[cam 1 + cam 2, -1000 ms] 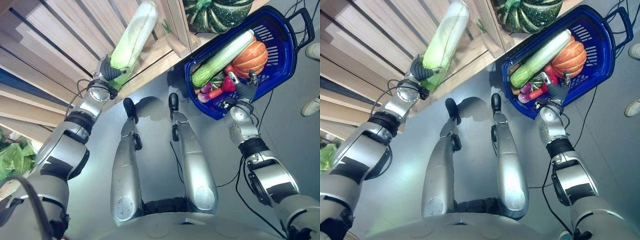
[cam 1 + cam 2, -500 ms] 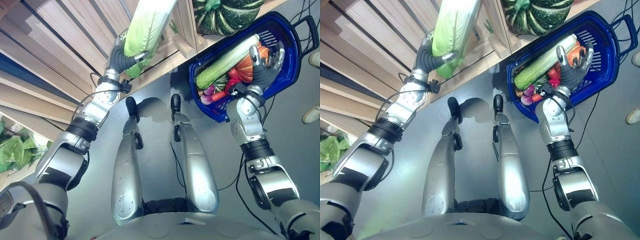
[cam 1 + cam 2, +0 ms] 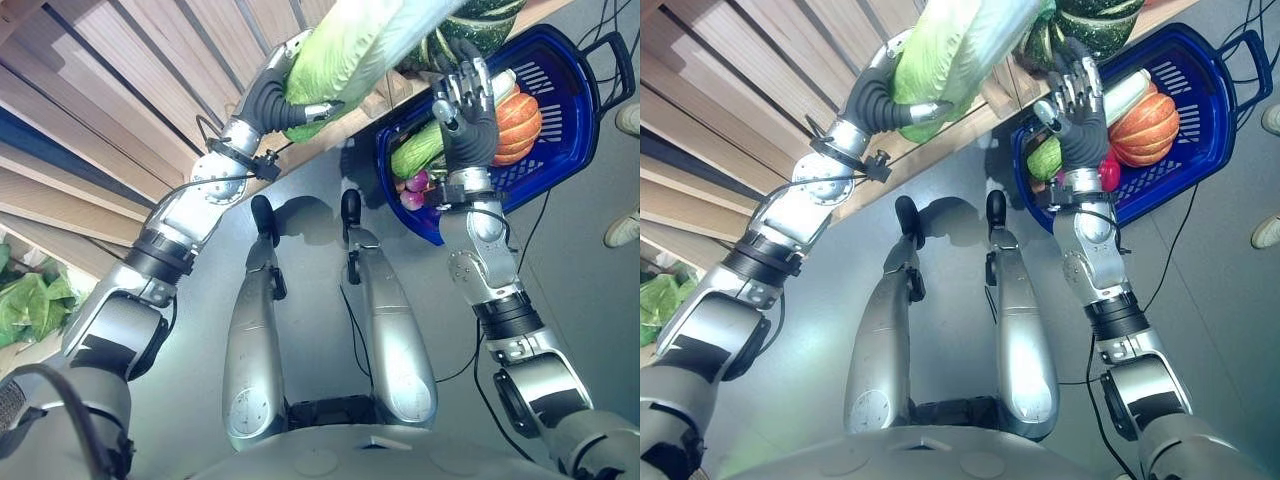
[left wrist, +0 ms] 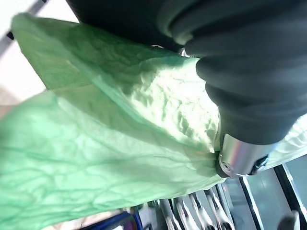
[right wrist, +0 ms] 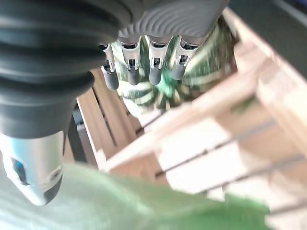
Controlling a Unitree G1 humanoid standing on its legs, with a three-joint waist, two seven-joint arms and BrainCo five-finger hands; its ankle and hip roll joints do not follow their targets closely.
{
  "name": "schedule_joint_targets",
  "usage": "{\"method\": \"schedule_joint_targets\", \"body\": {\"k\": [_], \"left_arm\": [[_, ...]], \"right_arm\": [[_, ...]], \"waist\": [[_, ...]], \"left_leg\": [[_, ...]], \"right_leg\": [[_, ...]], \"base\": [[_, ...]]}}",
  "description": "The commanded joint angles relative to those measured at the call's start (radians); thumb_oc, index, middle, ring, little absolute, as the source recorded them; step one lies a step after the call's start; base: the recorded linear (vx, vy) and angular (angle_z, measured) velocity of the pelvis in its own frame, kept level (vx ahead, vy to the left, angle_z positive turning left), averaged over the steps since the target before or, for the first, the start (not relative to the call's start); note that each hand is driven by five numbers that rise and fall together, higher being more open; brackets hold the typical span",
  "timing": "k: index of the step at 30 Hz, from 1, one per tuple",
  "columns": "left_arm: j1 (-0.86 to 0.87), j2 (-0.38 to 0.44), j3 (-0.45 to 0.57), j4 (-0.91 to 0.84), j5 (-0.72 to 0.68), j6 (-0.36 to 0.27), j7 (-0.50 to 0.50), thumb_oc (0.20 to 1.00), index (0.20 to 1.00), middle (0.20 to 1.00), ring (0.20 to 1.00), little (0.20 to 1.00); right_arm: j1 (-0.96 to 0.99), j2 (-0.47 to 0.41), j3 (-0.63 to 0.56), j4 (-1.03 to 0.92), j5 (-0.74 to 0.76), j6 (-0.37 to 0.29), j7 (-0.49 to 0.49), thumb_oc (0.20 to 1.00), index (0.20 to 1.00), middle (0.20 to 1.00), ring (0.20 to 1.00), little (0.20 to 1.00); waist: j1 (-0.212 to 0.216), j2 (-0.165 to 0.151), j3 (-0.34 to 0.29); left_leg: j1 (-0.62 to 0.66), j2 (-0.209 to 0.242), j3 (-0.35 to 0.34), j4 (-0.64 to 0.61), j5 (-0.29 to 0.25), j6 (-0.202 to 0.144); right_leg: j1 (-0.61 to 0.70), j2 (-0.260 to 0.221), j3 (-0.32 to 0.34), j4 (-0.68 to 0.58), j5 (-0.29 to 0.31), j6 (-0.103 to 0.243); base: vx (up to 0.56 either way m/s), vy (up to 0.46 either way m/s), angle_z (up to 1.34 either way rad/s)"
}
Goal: Pick up fruits and vegetables into the basket
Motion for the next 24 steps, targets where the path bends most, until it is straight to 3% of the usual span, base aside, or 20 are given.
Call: {"method": "schedule_joint_targets", "body": {"k": [1, 7, 13, 24], "left_arm": [[-0.039, 0.01, -0.005, -0.089, 0.019, -0.027, -0.04, 0.2, 0.2, 0.2, 0.2, 0.2], [-0.055, 0.042, -0.061, -0.078, 0.047, 0.003, -0.101, 0.2, 0.2, 0.2, 0.2, 0.2], [-0.074, 0.069, -0.12, -0.083, 0.112, 0.071, -0.134, 0.2, 0.2, 0.2, 0.2, 0.2], [-0.084, 0.098, -0.165, -0.04, 0.165, 0.135, -0.167, 0.2, 0.2, 0.2, 0.2, 0.2]], "right_arm": [[0.016, -0.017, 0.0, -0.122, 0.064, 0.019, 0.1, 1.0, 1.0, 1.0, 1.0, 1.0], [-0.007, -0.04, 0.03, -0.132, 0.13, 0.056, 0.137, 1.0, 1.0, 1.0, 1.0, 1.0], [-0.016, -0.059, 0.043, -0.13, 0.154, 0.039, 0.137, 1.0, 1.0, 1.0, 1.0, 1.0], [-0.034, -0.081, 0.049, -0.125, 0.173, 0.008, 0.13, 1.0, 1.0, 1.0, 1.0, 1.0]], "waist": [[0.006, -0.002, -0.052], [0.008, -0.001, -0.052], [0.008, -0.002, -0.052], [0.008, -0.005, -0.052]], "left_leg": [[-0.019, -0.01, -0.026, 0.053, -0.103, -0.004], [-0.022, -0.005, -0.022, 0.055, -0.099, -0.006], [-0.026, -0.001, -0.02, 0.06, -0.101, -0.009], [-0.04, 0.003, -0.019, 0.067, -0.096, -0.012]], "right_leg": [[0.058, 0.008, -0.026, -0.076, 0.012, 0.041], [0.058, 0.006, -0.031, -0.079, 0.015, 0.042], [0.059, 0.003, -0.033, -0.077, 0.01, 0.043], [0.048, 0.001, -0.034, -0.078, 0.019, 0.045]], "base": [[0.0, 0.0, 0.0], [0.01, 0.002, -0.01], [0.0, 0.0, 0.0], [0.0, 0.0, 0.0]]}}
